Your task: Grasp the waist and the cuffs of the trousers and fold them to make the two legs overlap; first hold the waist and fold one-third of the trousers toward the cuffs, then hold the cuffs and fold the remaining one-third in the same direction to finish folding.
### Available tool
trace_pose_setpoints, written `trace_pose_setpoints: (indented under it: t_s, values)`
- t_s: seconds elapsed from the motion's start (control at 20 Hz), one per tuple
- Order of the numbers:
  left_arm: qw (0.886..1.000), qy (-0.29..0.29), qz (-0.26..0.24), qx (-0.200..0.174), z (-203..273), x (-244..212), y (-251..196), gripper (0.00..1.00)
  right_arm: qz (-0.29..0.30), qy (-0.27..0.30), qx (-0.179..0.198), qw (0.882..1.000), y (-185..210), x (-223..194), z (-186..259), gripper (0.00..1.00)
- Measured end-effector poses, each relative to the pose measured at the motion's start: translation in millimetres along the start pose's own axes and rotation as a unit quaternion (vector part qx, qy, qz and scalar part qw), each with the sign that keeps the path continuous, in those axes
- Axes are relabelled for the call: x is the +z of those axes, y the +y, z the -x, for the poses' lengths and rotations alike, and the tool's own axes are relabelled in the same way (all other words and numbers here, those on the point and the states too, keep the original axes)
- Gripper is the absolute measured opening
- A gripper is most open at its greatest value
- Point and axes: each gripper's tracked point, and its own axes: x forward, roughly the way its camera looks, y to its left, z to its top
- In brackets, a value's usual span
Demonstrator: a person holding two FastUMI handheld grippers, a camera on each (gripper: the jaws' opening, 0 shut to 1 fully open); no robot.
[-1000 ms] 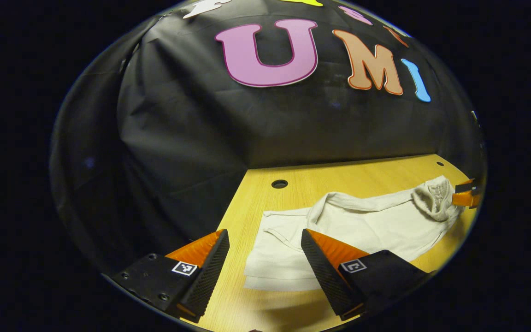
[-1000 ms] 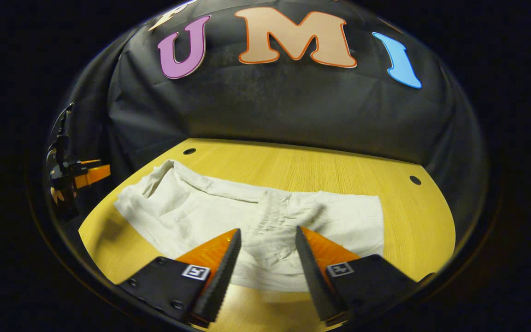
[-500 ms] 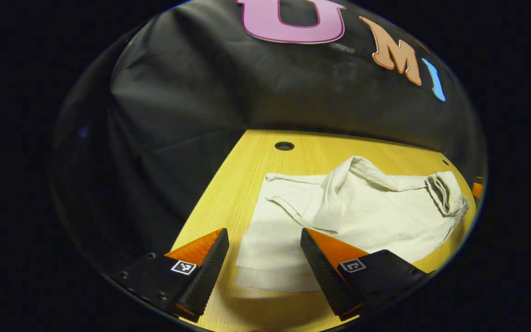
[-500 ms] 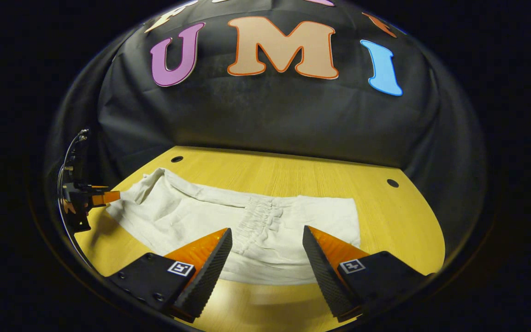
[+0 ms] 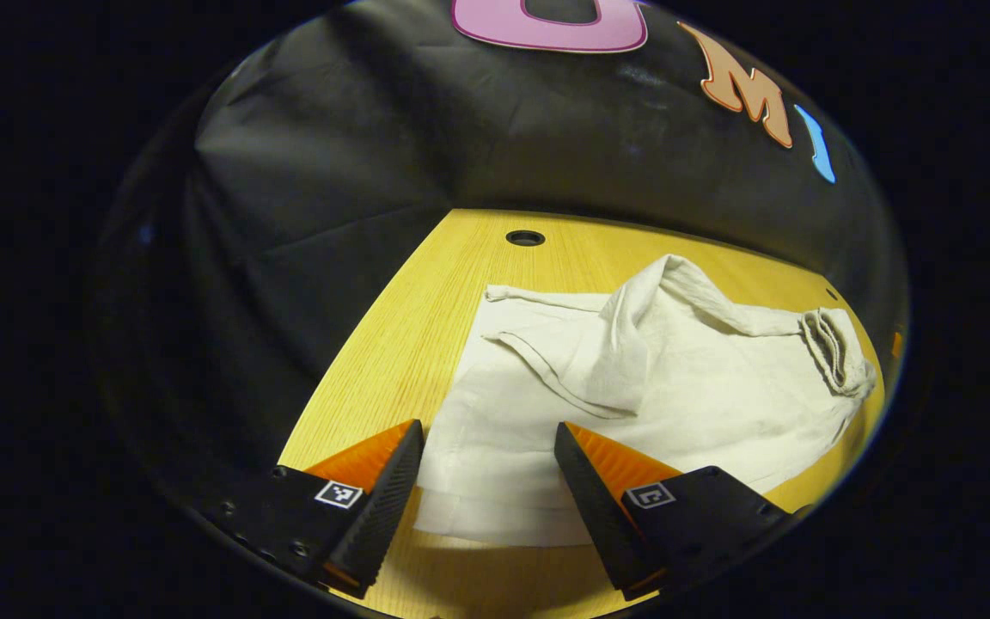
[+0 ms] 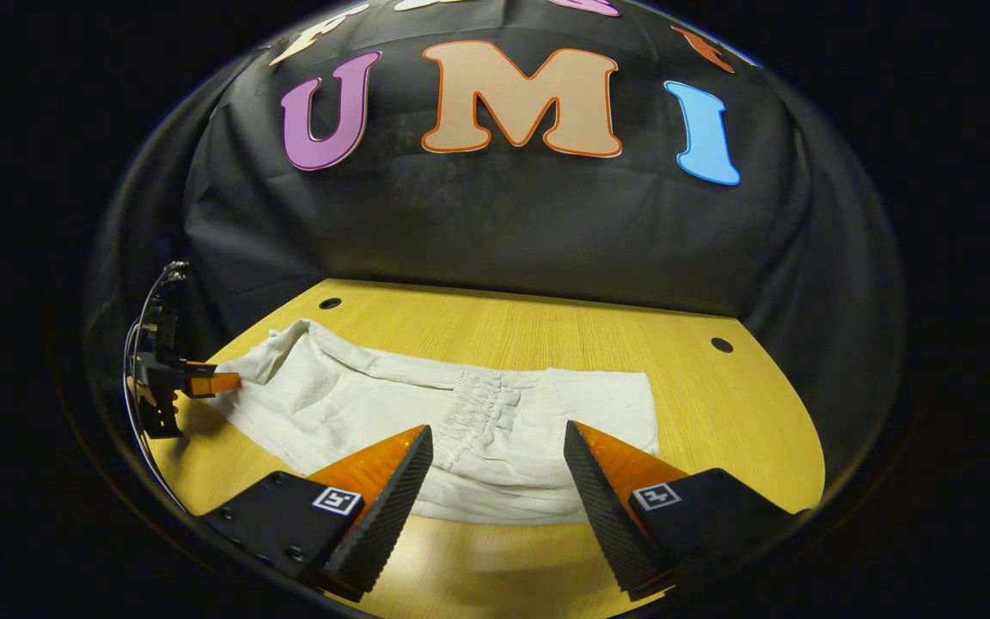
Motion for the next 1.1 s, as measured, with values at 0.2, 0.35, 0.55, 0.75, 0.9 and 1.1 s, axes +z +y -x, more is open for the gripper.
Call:
trace_pose_setpoints:
  t_s: [0.2,0.35,0.55,0.75,0.9,1.1]
  values:
    - [0.999,0.017,-0.02,-0.031,8.3,8.7,-6.9,0.6,0.011,0.0,-0.003,1.0,-9.8,-2.0,7.6,0.98]
    - [0.999,0.022,-0.023,-0.024,3.2,9.2,-18.8,0.05,0.012,0.001,-0.007,1.0,-22.0,-4.2,13.0,0.98]
    - [0.999,0.011,0.005,-0.031,11.0,20.5,-29.1,0.0,0.003,-0.004,-0.014,1.0,-40.9,0.6,21.6,0.98]
    - [0.998,-0.031,0.003,-0.047,33.3,55.9,-52.4,0.0,0.001,-0.01,-0.014,1.0,-57.1,3.7,33.0,0.98]
    - [0.997,-0.043,-0.01,-0.063,48.2,78.0,-79.9,0.0,-0.004,-0.015,-0.01,1.0,-67.5,1.6,42.5,0.98]
    - [0.993,-0.069,-0.03,-0.086,69.2,108.7,-123.6,0.0,-0.012,-0.022,0.0,1.0,-79.4,0.6,49.8,0.98]
